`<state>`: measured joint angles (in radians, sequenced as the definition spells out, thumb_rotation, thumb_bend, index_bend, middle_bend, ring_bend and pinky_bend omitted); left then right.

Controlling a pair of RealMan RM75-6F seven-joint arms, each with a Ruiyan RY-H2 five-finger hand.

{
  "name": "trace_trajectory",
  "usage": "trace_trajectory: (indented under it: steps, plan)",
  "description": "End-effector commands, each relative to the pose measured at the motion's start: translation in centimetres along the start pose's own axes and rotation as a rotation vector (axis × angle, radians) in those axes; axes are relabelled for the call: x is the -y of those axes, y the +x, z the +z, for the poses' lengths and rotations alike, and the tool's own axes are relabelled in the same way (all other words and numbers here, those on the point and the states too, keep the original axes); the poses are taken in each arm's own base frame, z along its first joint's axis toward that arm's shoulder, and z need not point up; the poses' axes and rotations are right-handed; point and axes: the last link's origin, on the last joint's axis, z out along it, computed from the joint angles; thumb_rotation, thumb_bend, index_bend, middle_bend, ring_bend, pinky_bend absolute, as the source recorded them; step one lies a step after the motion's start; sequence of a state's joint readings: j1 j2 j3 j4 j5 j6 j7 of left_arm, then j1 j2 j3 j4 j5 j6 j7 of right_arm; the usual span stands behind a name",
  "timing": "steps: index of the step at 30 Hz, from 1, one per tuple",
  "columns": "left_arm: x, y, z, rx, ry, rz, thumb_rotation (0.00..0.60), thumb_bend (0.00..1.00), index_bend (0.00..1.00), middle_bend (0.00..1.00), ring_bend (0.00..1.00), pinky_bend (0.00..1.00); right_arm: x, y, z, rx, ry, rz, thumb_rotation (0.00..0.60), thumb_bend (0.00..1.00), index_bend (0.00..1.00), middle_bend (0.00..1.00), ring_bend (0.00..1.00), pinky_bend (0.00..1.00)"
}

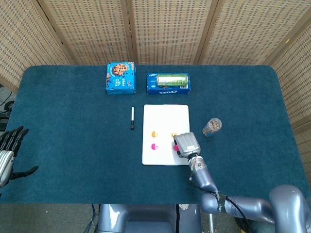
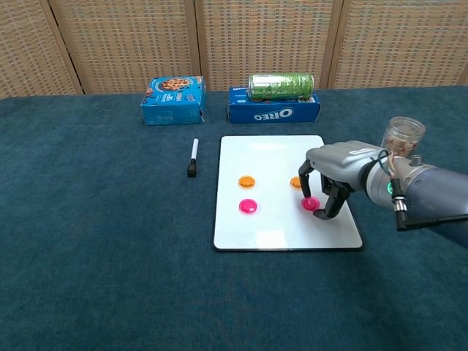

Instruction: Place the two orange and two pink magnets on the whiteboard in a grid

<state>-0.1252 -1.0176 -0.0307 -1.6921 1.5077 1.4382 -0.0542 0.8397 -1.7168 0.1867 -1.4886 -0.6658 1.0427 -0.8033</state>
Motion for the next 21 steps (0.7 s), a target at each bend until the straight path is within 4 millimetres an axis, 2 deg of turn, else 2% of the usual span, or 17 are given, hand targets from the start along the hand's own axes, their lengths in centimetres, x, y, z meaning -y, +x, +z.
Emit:
trace_trajectory:
  steps: [1, 21]
  plan:
    - [0.01, 0.0, -0.01, 0.0, 0.0, 0.0, 0.6, 0.0, 0.0, 0.0, 0.0, 0.0, -0.03, 0.06, -0.03, -0.001, 0.0, 0.001, 0.6, 0.36, 0.46, 0.97, 0.94, 1.0]
    - [0.01, 0.07, -0.01, -0.002, 0.0, -0.002, 0.6, 0.0, 0.0, 0.0, 0.0, 0.0, 0.27, 0.24, -0.06, -0.009, 0.004, -0.003, 0.6, 0.36, 0.37, 0.97, 0.94, 1.0]
